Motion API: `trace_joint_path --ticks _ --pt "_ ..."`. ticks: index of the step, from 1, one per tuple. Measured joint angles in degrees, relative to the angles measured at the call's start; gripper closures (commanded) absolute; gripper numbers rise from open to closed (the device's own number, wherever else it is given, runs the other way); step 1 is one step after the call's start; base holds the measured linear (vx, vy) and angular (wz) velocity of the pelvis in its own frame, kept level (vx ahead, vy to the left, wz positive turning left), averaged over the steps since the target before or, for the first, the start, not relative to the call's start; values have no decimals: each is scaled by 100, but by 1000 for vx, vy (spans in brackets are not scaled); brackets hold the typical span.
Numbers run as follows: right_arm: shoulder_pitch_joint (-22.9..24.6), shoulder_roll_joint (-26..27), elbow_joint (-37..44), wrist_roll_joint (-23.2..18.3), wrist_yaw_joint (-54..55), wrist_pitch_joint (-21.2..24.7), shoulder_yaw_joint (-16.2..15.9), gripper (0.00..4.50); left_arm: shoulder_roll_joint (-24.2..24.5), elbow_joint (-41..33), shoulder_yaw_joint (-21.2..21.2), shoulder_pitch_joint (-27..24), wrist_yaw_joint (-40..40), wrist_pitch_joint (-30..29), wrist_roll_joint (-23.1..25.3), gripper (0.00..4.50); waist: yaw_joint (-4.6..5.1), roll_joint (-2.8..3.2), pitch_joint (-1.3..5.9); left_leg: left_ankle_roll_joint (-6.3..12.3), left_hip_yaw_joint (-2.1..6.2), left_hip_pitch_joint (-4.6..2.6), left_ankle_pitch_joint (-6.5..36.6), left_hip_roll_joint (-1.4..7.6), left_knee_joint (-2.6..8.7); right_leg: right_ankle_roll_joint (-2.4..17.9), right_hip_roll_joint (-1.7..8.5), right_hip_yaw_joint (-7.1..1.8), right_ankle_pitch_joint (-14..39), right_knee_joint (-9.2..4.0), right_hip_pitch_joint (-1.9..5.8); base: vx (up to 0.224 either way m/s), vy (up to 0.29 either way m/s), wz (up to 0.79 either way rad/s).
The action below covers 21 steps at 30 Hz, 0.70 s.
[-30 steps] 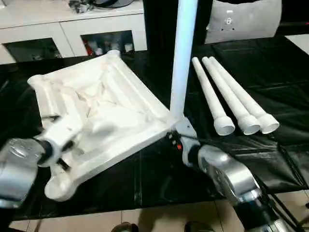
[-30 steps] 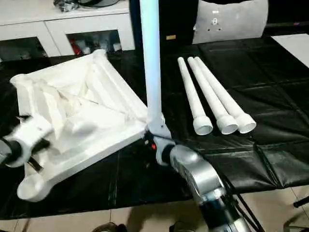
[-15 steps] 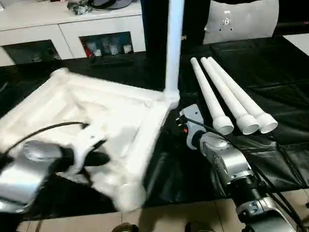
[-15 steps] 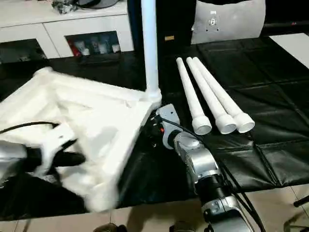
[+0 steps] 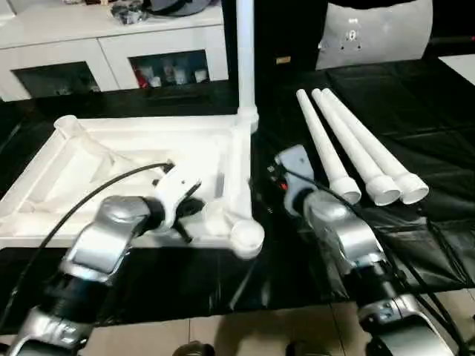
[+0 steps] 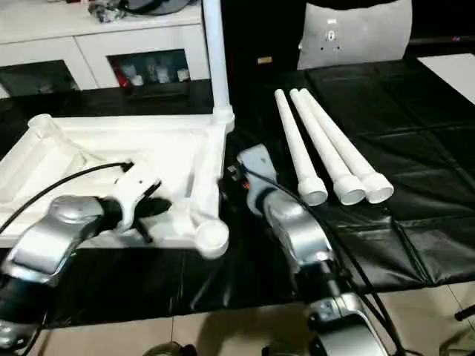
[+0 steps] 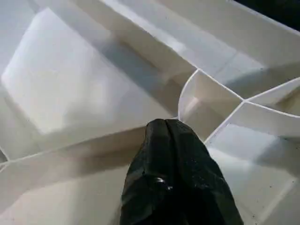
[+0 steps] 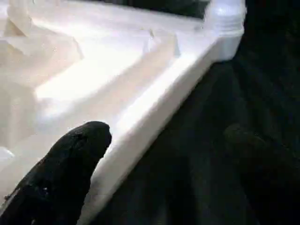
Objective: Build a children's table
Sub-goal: Rotate table base, then pick table leg
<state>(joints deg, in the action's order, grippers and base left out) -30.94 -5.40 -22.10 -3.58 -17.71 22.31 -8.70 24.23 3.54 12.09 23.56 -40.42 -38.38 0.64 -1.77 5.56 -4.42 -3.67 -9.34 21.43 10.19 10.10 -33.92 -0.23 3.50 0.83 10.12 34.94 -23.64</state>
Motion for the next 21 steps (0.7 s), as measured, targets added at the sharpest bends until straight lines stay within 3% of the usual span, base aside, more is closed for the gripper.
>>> trace_joint_path --ticks 4,6,8,11,16,21 --pt "-436 -119 252 358 715 794 188 0 -182 150 -55 -7 128 430 -37 447 -37 1 -1 0 4 57 -10 0 -2 7 0 1 -5 -1 -31 0 0 0" --pt "-583 -240 280 372 723 1074 264 0 -177 103 -100 -71 97 522 -96 447 -36 1 -1 1 4 66 -14 0 -5 41 0 2 -25 -1 -35 0 0 0" --pt "-709 -316 277 330 710 1376 384 0 -170 -58 -173 -152 21 556 -202 417 -38 1 -1 3 6 77 -12 2 -4 29 -1 6 -17 -3 -41 0 0 0" --pt "-974 -406 42 210 718 1776 534 0 -104 -663 -236 -265 -274 537 -524 399 -42 1 -1 16 4 88 -2 5 0 26 -1 9 -2 -5 -50 0 0 0" --pt "-1494 -600 -719 148 706 2102 824 0 136 -1465 -226 -559 -689 353 -890 366 -32 0 -1 19 -3 81 1 8 0 27 -1 11 5 1 -48 0 0 0" --pt "-1953 -775 -1602 158 607 2152 834 0 339 -1905 -221 -677 -901 105 -1080 326 -17 -2 -3 9 -18 64 -6 11 -9 38 -2 11 -3 18 -41 0 0 0"
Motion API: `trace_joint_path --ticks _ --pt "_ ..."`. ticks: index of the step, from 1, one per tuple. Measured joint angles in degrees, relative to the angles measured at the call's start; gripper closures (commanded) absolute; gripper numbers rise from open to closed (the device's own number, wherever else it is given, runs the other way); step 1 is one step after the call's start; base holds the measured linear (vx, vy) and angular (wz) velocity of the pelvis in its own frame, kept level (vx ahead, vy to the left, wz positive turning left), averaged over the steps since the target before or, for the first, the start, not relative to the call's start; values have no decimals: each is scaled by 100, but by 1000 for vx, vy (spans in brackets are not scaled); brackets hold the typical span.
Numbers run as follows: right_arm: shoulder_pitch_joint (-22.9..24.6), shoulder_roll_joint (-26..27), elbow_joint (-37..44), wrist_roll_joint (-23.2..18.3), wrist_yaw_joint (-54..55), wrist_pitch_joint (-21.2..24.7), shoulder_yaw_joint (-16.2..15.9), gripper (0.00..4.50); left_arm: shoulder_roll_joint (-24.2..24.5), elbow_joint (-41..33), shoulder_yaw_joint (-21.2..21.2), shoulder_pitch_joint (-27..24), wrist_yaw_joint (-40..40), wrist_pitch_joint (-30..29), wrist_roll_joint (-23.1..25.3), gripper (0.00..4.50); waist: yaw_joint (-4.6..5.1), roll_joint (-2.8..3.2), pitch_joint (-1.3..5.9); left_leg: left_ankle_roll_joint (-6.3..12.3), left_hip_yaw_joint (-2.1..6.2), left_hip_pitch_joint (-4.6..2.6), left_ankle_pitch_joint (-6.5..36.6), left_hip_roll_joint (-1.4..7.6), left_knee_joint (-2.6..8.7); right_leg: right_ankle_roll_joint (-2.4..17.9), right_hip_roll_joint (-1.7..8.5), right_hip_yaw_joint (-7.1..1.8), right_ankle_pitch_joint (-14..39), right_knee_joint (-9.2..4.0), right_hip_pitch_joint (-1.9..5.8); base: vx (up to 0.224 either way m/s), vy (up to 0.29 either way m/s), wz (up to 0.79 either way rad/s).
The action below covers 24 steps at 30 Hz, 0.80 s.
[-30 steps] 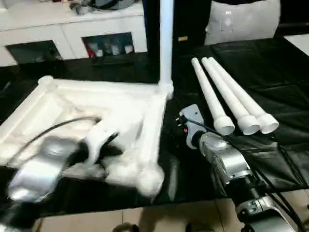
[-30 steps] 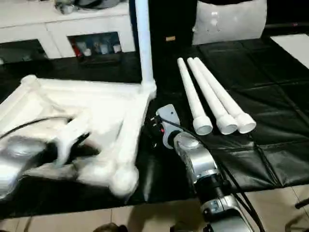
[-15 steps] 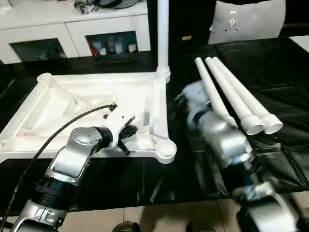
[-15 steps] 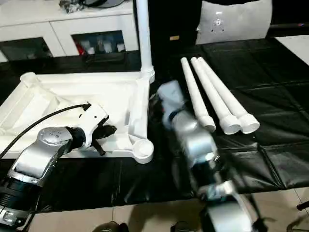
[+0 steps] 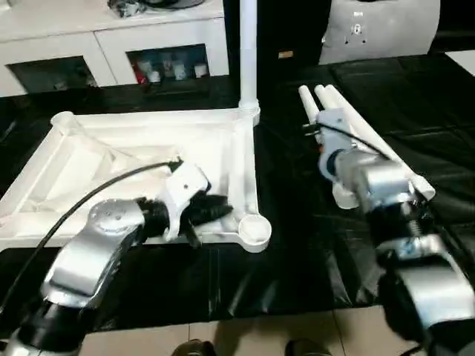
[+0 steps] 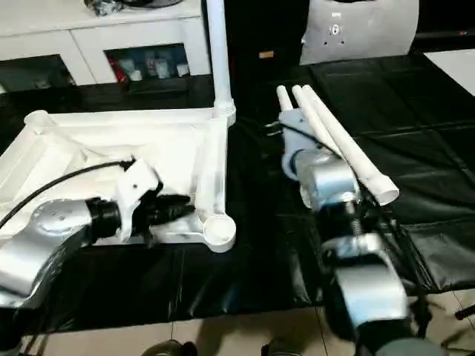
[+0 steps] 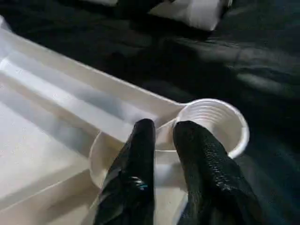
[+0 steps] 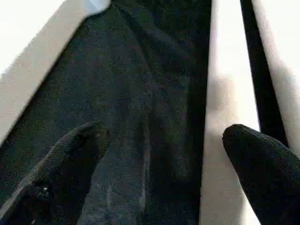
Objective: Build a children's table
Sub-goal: Pick table leg
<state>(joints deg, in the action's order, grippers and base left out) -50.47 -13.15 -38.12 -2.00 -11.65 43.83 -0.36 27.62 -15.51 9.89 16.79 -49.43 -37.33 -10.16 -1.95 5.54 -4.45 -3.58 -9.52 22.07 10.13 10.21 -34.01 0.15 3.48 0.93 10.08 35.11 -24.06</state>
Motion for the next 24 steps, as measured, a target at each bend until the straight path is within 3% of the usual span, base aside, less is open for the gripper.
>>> trace_joint_path --ticks 8,18,19,22,24 --pt "-623 -209 -1238 175 -110 -204 -20 0 64 -316 9 0 -27 -251 -156 251 -8 -22 11 0 -4 -1 0 3 -34 4 0 -1 -3 20 9 0 0 0" --pt "-759 -323 -2125 215 -332 -209 -11 0 107 -455 20 -35 30 -399 -263 187 -11 -60 33 1 -5 1 0 10 -54 12 -3 1 -8 41 7 0 0 0" --pt "-765 -335 -2150 213 -367 -203 -9 37 113 -455 20 -35 29 -399 -263 163 -15 -61 34 1 -7 1 -1 12 -56 12 -3 2 -8 44 6 0 0 0" --pt "-839 -378 -2318 218 -483 -201 -3 40 126 -455 22 -35 30 -399 -263 158 -22 -62 34 1 -7 -1 0 14 -67 12 -3 2 -8 56 6 0 0 0" --pt "-842 -406 -2349 218 -645 -169 -7 78 135 -455 27 -35 37 -399 -267 126 -22 -72 39 1 -7 -1 0 14 -73 11 -3 2 -7 64 6 0 0 0"
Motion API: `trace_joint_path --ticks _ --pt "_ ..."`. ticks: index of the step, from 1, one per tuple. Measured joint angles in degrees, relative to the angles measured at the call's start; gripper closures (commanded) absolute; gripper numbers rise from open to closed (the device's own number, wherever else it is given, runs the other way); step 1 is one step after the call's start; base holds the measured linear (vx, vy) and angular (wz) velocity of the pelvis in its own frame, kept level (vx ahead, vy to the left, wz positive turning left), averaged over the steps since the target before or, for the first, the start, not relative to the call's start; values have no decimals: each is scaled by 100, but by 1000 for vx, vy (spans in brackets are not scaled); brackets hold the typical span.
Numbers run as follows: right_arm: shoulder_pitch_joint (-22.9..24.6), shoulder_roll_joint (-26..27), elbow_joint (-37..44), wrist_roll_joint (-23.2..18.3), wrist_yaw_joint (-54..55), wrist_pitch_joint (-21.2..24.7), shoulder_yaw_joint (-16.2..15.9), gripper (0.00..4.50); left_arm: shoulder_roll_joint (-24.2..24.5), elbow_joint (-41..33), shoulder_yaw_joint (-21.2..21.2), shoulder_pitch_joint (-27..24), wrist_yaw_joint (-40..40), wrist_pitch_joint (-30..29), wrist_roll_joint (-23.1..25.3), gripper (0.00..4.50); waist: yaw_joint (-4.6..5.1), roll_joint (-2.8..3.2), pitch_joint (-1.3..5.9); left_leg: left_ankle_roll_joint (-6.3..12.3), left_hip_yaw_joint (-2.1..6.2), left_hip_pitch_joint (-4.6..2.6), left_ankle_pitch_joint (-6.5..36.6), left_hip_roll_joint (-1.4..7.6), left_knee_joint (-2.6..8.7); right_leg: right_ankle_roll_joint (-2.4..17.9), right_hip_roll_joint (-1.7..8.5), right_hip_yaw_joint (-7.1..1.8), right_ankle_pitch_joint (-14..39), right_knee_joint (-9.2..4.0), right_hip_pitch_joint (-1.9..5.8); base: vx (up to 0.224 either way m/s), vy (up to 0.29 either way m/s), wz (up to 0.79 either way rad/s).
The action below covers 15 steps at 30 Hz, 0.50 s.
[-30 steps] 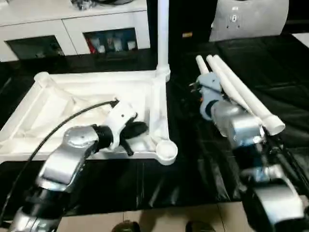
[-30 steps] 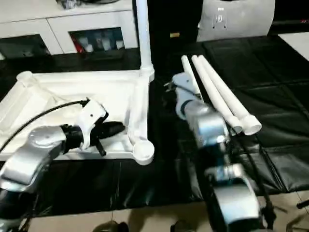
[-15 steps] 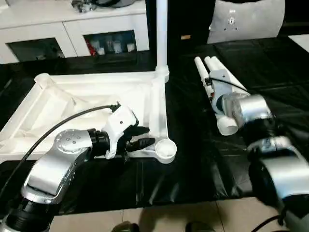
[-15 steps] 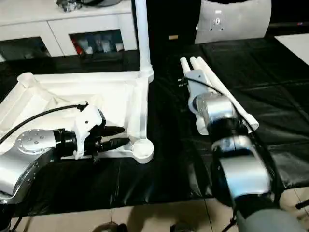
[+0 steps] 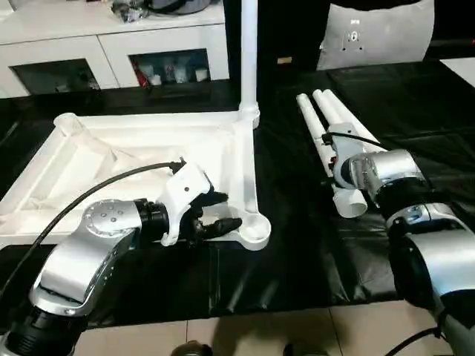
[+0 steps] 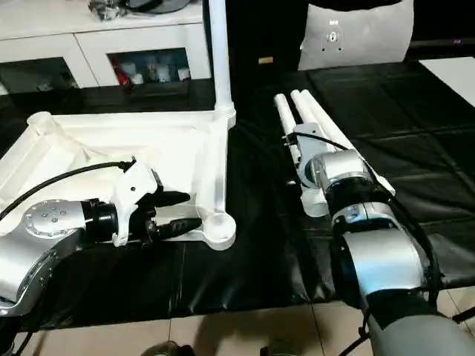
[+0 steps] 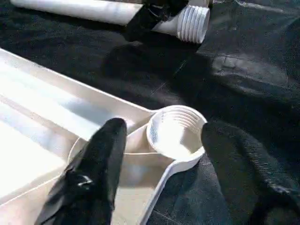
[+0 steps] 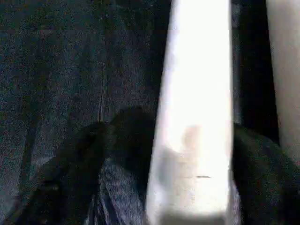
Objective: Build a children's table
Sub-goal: Pick table leg
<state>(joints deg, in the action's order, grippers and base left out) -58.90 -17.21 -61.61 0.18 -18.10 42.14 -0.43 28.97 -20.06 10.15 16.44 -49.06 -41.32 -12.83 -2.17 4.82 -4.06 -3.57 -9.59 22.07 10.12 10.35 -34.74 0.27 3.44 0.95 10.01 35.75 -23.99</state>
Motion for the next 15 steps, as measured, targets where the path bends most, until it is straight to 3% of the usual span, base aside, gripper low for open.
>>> trace_joint_path --ticks 4,9,15 --pt "-8 -58 -42 -18 -300 143 -3 88 17 0 45 0 31 0 -4 111 -2 -15 9 0 1 0 0 3 -14 -1 -1 0 0 10 1 0 0 0" --pt "-11 -90 -47 -116 -520 292 25 144 -8 25 141 1 131 75 35 64 5 -22 12 0 2 -1 0 4 -26 -1 0 -1 0 22 1 0 0 0" --pt "15 -107 -34 -263 -511 357 291 192 -189 60 213 3 317 175 66 9 22 -22 12 0 0 0 0 5 -31 0 0 -1 0 25 0 0 0 0"
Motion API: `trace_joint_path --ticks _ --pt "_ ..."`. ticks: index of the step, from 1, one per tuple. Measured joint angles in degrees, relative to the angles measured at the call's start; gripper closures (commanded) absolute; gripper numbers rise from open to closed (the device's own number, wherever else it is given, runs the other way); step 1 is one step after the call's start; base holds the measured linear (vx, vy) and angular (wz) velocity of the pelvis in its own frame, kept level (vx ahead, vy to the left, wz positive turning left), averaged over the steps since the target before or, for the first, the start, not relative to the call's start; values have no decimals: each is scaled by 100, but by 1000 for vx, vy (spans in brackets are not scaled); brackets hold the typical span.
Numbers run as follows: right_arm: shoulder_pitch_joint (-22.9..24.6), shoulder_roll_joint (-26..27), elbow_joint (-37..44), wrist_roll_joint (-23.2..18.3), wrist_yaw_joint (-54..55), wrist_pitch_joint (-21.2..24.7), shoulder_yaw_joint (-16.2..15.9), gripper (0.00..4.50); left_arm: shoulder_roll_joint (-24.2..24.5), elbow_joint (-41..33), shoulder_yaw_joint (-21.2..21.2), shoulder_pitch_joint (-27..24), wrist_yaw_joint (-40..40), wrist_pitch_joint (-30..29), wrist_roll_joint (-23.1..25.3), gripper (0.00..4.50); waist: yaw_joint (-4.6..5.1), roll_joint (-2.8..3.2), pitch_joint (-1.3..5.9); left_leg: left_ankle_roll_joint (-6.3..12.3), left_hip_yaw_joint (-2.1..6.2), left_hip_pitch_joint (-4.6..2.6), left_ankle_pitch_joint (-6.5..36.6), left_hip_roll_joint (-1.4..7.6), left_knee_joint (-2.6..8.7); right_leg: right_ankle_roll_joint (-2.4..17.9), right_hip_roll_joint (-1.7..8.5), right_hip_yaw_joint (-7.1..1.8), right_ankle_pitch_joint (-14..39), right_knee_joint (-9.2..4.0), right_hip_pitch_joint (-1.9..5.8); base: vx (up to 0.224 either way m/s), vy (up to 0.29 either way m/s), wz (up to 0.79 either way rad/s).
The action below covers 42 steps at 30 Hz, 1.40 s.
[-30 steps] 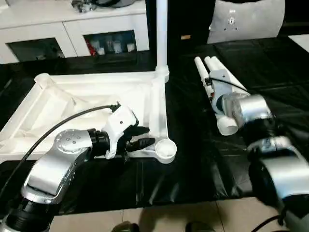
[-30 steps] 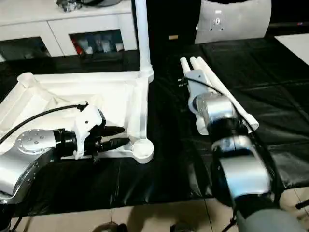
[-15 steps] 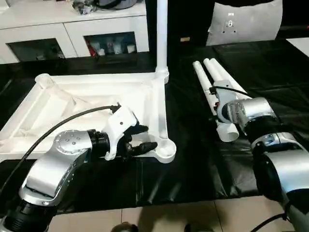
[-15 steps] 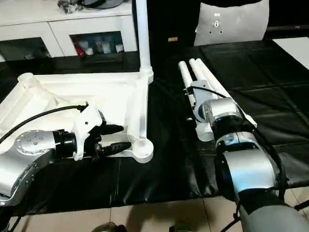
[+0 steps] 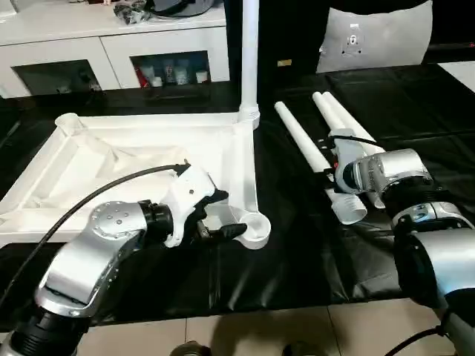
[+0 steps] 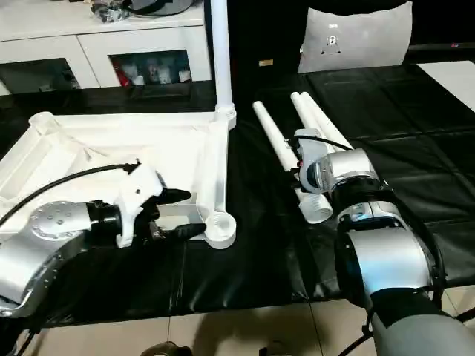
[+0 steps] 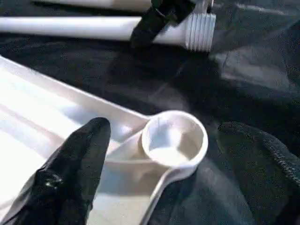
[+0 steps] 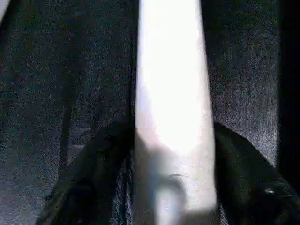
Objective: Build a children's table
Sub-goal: Pick table leg
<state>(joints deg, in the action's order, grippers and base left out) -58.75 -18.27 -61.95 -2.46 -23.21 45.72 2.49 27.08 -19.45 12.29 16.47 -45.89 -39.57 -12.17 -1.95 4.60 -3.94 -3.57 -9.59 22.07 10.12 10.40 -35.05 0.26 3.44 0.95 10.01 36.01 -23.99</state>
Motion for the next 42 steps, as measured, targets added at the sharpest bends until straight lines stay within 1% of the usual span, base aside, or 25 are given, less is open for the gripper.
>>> trace_joint_path --ticks 2,5,7,9,12,14,16,19,21,22,26,28,31,33,34,37,40,42 --pt "38 1 55 -67 53 10 115 211 -29 33 14 14 53 11 18 0 1 2 1 0 0 0 0 1 0 0 -1 0 0 0 0 0 0 0" --pt "133 4 199 -190 144 41 247 228 -35 73 58 33 128 50 80 0 9 2 1 0 0 0 0 3 0 0 -3 1 0 0 0 0 0 0" --pt "234 9 349 -273 209 48 401 248 -69 76 119 48 184 92 97 0 8 3 2 0 1 -1 0 3 -2 0 -3 1 0 0 2 0 0 0" --pt "329 21 503 -360 310 61 546 254 -134 142 137 94 276 129 130 0 11 3 2 0 1 -1 0 3 -4 1 -3 2 -1 1 2 0 0 0" --pt "796 178 1295 -735 564 -30 1129 263 -441 450 60 297 719 261 302 0 8 16 4 0 2 0 0 2 -10 1 -3 1 -5 1 4 0 0 0" --pt "970 299 1615 -953 621 -139 1327 264 -530 562 -27 424 906 293 349 0 16 23 2 0 5 3 0 2 -12 2 -2 1 -13 1 -2 0 0 0" --pt "1177 404 2120 -1221 672 -243 1678 264 -637 633 -122 509 1020 354 340 0 12 23 2 0 4 3 0 2 -12 1 -2 1 -12 1 -3 0 0 0" --pt "1298 538 2791 -1572 643 -471 2029 265 -765 744 -246 629 1130 368 286 0 6 23 2 0 3 5 0 3 -11 -1 -3 1 -11 1 -5 0 0 0" --pt "1568 701 3616 -2122 283 -522 2332 265 -970 852 -438 772 1178 337 90 0 -12 23 2 2 0 6 1 3 -10 -5 -3 3 -8 -4 -3 0 0 0" --pt "1663 763 3900 -2356 88 -487 2386 265 -1033 898 -514 853 1183 311 0 0 -24 23 2 3 3 7 1 3 -8 -6 -3 3 -8 -6 -2 0 0 0" --pt "2307 929 4958 -3246 -772 -245 2405 265 -1487 1004 -928 1259 1287 67 -509 0 -75 25 4 8 1 10 4 2 -9 -5 -2 4 -9 -17 2 0 0 0" --pt "2553 986 5238 -3537 -1005 -79 2396 266 -1677 1068 -1121 1443 1343 -76 -794 0 -101 28 5 8 4 10 3 1 -9 -4 -1 3 -9 -17 2 0 0 0" --pt "2790 1013 5625 -3816 -1220 73 2379 266 -1941 1139 -1408 1658 1430 -282 -1205 0 -125 28 5 7 4 8 2 1 -9 -5 -1 3 -9 -17 2 0 0 0" --pt "2941 1003 5903 -3998 -1336 165 2346 266 -2125 1217 -1591 1854 1480 -425 -1468 0 -159 26 5 7 5 11 1 1 -9 -8 -2 4 -8 -17 1 0 0 0" --pt "3009 1006 6021 -4082 -1415 191 2273 266 -2187 1247 -1659 1970 1503 -477 -1575 0 -161 30 7 8 6 10 1 1 -9 -20 -2 4 -1 -19 2 0 0 0" --pt "3151 1000 6205 -4114 -1554 219 2023 266 -2424 1323 -1855 2186 1573 -672 -1936 0 -159 33 9 8 9 12 1 0 -9 -40 -1 4 12 -24 3 0 0 0" --pt "3292 1003 6356 -4110 -1604 234 1806 266 -2563 1373 -1932 2250 1649 -823 -2187 0 -169 36 9 8 11 20 1 -1 -8 -42 -1 5 12 -28 -1 0 0 0" --pt "3357 1000 6479 -4111 -1640 240 1691 266 -2623 1392 -1947 2254 1697 -917 -2229 0 -175 36 9 8 13 20 2 0 -4 -43 -1 7 13 -34 1 0 0 0"
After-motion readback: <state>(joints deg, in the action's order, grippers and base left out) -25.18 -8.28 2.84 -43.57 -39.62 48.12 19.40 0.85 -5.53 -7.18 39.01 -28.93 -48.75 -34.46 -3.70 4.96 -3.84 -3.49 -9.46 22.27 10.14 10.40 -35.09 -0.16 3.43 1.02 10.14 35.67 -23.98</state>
